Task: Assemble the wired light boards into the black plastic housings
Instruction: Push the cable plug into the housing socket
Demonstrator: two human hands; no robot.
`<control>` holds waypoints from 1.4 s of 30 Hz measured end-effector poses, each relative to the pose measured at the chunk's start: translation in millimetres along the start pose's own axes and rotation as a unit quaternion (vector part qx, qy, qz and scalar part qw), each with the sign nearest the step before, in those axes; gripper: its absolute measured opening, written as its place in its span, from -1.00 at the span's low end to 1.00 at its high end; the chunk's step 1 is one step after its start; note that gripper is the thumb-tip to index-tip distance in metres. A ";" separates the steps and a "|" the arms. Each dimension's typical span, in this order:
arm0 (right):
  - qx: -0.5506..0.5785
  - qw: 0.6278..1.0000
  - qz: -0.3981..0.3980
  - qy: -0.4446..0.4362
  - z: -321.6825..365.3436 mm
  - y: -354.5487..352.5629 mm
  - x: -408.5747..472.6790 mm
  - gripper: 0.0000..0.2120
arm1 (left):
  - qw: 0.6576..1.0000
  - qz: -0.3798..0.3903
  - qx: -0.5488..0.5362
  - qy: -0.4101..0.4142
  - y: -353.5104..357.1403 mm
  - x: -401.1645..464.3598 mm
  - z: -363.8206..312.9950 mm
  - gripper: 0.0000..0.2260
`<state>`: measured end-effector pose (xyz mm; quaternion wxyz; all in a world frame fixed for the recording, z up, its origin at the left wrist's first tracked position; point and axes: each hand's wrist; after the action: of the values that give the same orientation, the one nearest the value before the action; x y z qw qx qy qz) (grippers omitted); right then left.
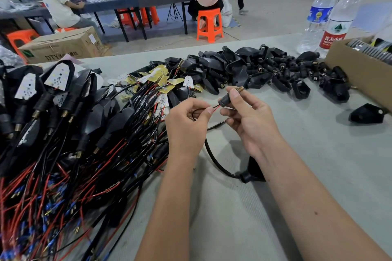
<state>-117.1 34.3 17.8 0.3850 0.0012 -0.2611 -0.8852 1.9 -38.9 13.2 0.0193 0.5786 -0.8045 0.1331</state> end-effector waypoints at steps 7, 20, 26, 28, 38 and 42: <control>-0.004 1.000 0.007 0.014 -1.1 -2.2 1.7 -0.88 | 0.999 0.001 0.025 0.034 3.6 -1.1 -0.1 -0.88; -0.006 1.000 -0.015 -0.003 -0.9 -1.7 1.5 -0.89 | 0.999 -0.017 -0.023 -0.027 1.7 -0.4 -0.5 -0.92; 0.003 1.000 0.002 0.007 0.3 -3.0 2.1 -0.87 | 0.999 -0.023 0.024 -0.010 1.6 1.0 -0.4 -0.94; 0.003 1.000 0.007 0.009 0.1 -3.8 2.5 -0.87 | 0.999 -0.022 0.030 -0.016 1.6 1.1 0.6 -0.94; 0.019 0.999 -0.021 -0.015 0.4 -1.8 3.0 -0.89 | 0.997 -0.008 0.068 0.025 7.1 -2.1 1.4 -0.81; 0.033 0.999 -0.020 -0.002 1.3 -0.2 2.7 -0.89 | 0.997 -0.005 0.065 0.049 5.8 -0.3 3.3 -0.82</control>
<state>-119.4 33.2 19.3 0.3662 0.0171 -0.2909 -0.8838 -3.0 -37.6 8.9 0.0214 0.5753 -0.7893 0.2134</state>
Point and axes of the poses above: each hand's wrist, its own x-axis towards the middle knuckle, its own y-axis out of the palm, z = x × y, and after that the axes turned 13 degrees about -y, right-handed
